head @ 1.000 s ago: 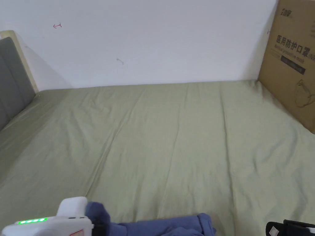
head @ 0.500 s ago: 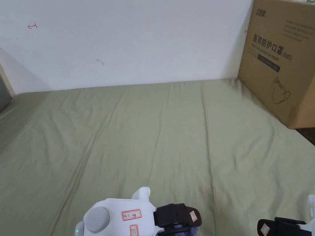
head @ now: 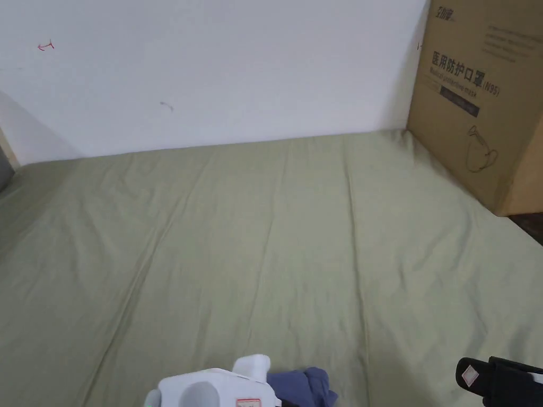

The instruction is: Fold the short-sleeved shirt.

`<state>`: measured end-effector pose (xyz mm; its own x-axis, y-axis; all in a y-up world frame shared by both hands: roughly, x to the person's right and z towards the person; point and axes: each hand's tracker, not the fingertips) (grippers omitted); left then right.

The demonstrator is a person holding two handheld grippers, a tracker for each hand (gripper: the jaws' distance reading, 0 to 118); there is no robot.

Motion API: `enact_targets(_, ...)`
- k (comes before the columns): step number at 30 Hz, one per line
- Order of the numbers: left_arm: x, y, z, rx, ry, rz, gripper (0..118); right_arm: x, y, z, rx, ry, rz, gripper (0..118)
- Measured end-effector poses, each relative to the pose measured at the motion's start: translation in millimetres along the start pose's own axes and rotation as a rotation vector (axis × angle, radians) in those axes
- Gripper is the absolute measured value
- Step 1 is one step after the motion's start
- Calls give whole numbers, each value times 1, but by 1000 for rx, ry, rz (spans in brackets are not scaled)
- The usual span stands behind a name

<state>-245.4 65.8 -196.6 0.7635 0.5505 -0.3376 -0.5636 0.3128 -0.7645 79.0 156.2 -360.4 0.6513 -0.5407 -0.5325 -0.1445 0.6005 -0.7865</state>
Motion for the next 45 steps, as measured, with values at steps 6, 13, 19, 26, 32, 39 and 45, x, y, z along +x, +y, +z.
enact_targets(6, 11, 3, -48, -50, -78, 44, 0, 23, 7, -4, -82, 53, -155, 0)
enact_targets(13, 38, -4, -23, 38, -136, -22, 0, 25, 1, -7, -123, 16, -169, 0)
enact_targets(19, 3, -19, 90, 269, -95, -1, 0, 2, 3, -27, -176, 93, -134, 0)
enact_targets(26, -102, -59, 165, 383, 104, 270, 0, -69, -45, -118, -480, 289, 83, 0)
enact_targets(32, -158, -99, 177, 453, -11, 454, 3, -65, -81, -185, -586, 287, 57, 0)
enact_targets(39, -180, -90, 142, 373, -258, 467, 112, -9, -81, -191, -590, 375, -110, 0)
enact_targets(45, -200, -68, 85, 240, -433, 429, 117, -6, -82, -192, -599, 395, -148, 0)
